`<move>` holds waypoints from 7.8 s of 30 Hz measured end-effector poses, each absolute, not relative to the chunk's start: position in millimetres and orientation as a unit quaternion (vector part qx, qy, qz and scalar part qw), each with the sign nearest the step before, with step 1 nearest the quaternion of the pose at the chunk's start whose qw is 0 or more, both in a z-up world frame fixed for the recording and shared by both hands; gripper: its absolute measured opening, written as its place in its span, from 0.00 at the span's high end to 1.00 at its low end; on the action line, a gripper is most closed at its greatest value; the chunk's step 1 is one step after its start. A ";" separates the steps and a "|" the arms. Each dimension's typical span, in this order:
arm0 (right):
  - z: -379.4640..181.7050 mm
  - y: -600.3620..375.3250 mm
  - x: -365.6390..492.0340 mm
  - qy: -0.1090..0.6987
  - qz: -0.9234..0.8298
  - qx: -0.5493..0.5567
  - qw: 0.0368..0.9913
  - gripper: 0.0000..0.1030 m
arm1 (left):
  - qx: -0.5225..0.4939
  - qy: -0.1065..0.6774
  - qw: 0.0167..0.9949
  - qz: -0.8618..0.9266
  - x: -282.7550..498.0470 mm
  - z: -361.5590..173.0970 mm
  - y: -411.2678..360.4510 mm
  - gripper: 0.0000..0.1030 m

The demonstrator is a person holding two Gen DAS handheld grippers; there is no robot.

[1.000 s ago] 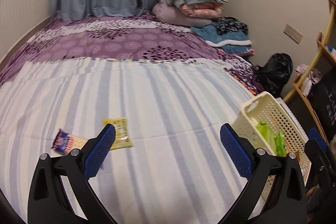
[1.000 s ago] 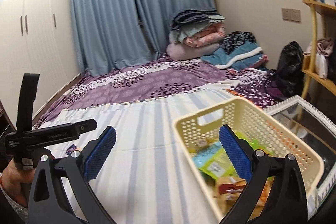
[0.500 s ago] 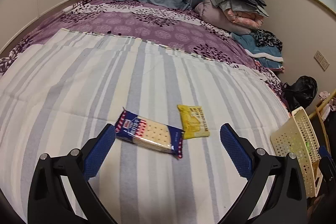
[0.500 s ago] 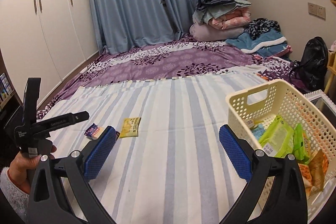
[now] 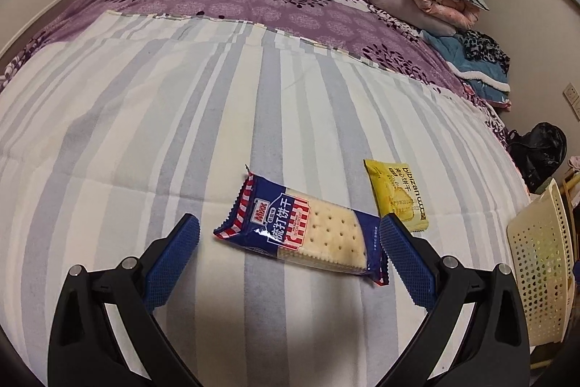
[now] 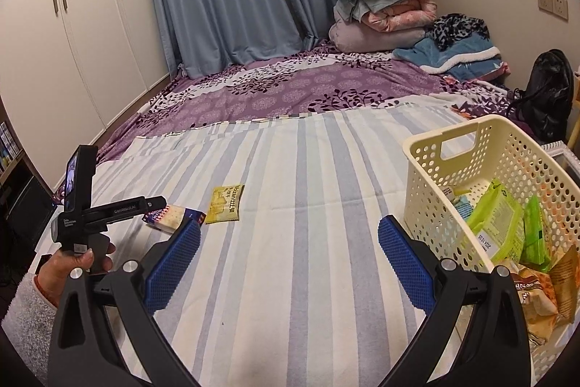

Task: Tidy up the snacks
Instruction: 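Grasp the blue-and-white Mixx soda cracker pack with the left tool, then grasp the yellow bibizan biscuit pack with the right tool, then carry the biscuit pack to the basket with the right tool while the left tool carries the cracker pack, then lower the biscuit pack into the basket and open the right tool, then carry the cracker pack over the basket with the left tool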

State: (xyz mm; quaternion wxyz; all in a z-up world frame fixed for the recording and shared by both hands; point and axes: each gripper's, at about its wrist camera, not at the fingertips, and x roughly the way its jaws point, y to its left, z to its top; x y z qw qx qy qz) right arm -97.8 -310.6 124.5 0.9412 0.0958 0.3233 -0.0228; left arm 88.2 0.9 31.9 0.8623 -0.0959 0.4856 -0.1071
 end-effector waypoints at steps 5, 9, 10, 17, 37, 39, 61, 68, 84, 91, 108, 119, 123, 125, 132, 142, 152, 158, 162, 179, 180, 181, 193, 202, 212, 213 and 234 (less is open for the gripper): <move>119.0 -311.6 -93.0 0.329 -0.019 0.100 0.939 0.05 | -0.127 0.510 0.848 -0.076 93.8 16.3 -0.3 0.02; 113.7 -311.4 -90.3 0.334 -0.014 0.101 0.937 0.05 | -0.129 0.514 0.846 -0.052 104.3 12.3 -8.2 0.02; 112.2 -311.9 -89.5 0.335 -0.014 0.102 0.936 0.05 | -0.124 0.514 0.848 -0.041 107.3 12.1 -10.7 0.02; 107.1 -318.2 -89.2 0.335 -0.014 0.109 0.936 0.05 | -0.071 0.525 0.848 -0.008 120.7 5.8 -26.9 0.02; 97.6 -322.6 -83.0 0.340 -0.010 0.123 0.932 0.05 | -0.058 0.516 0.854 0.008 77.4 8.9 11.6 0.02; 98.0 -321.4 -83.7 0.340 -0.007 0.118 0.933 0.05 | -0.046 0.506 0.861 0.008 77.2 10.7 8.8 0.07; 76.6 -271.3 -29.8 0.370 0.028 0.055 0.927 0.05 | -0.054 0.469 0.880 -0.044 54.8 40.6 15.7 0.57; 55.4 -238.0 18.3 0.394 0.044 0.022 0.918 0.05 | -0.068 0.451 0.888 -0.053 45.2 58.6 24.6 0.57; 8.0 -192.9 89.6 0.459 0.044 -0.020 0.887 0.27 | -0.093 0.441 0.891 -0.050 30.3 65.2 49.0 0.57; 1.5 -188.0 97.4 0.469 0.037 -0.035 0.882 0.40 | -0.101 0.440 0.891 -0.050 30.3 65.0 53.9 0.57; 30.3 -207.8 64.8 0.445 0.050 0.003 0.894 0.53 | -0.089 0.431 0.896 -0.066 25.9 78.0 39.2 0.57; 64.0 -227.0 34.1 0.412 0.051 0.028 0.909 0.53 | -0.077 0.415 0.903 -0.077 13.1 97.0 24.9 0.57; 73.5 -233.6 22.0 0.402 0.051 0.035 0.914 0.53 | -0.072 0.410 0.906 -0.080 6.5 103.3 19.2 0.57; 78.0 -236.4 16.7 0.397 0.051 0.039 0.916 0.53 | -0.070 0.407 0.907 -0.083 3.3 106.3 16.4 0.57; 96.7 -249.1 -3.9 0.375 0.047 0.050 0.925 0.53 | -0.060 0.399 0.910 -0.094 -8.4 116.0 4.0 0.57; 113.0 -274.9 -34.5 0.353 0.038 0.068 0.932 0.53 | -0.044 0.393 0.912 -0.112 -19.7 124.5 -13.8 0.57; 133.2 -316.1 -77.4 0.323 0.006 0.088 0.942 0.53 | -0.029 0.392 0.909 -0.138 -27.7 128.2 -37.3 0.57; 140.4 -356.2 -106.4 0.305 -0.038 0.106 0.946 0.53 | -0.020 0.394 0.906 -0.153 -30.6 128.4 -52.9 0.57; 143.8 -390.2 -126.1 0.294 -0.079 0.116 0.945 0.53 | -0.015 0.393 0.905 -0.160 -30.9 130.3 -61.7 0.57; 120.4 -472.1 -159.5 0.310 -0.172 0.163 0.921 0.53 | 0.008 0.392 0.901 -0.185 -35.7 137.3 -97.3 0.57; 120.2 -473.3 -159.5 0.309 -0.169 0.169 0.921 0.53 | 0.009 0.392 0.901 -0.186 -35.7 137.4 -98.7 0.57; 120.9 -474.0 -159.7 0.308 -0.168 0.170 0.921 0.52 | 0.010 0.392 0.900 -0.187 -35.8 137.5 -99.8 0.57; 130.0 -481.4 -174.7 0.282 -0.188 0.186 0.922 0.32 | 0.018 0.392 0.897 -0.203 -38.2 140.5 -115.0 0.57; 147.2 -486.5 -200.2 0.234 -0.228 0.163 0.931 0.12 | 0.029 0.387 0.891 -0.235 -40.1 148.4 -142.5 0.57; 142.3 -498.2 -212.5 0.236 -0.243 0.161 0.927 0.05 | 0.053 0.383 0.873 -0.298 -46.0 158.0 -202.5 0.57; 141.1 -499.4 -213.5 0.238 -0.245 0.160 0.926 0.05 | 0.055 0.384 0.869 -0.307 -46.8 158.5 -210.3 0.57; 127.0 -527.8 -242.3 0.238 -0.244 0.194 0.920 0.05 | 0.116 0.375 0.832 -0.391 -51.9 161.9 -341.5 0.57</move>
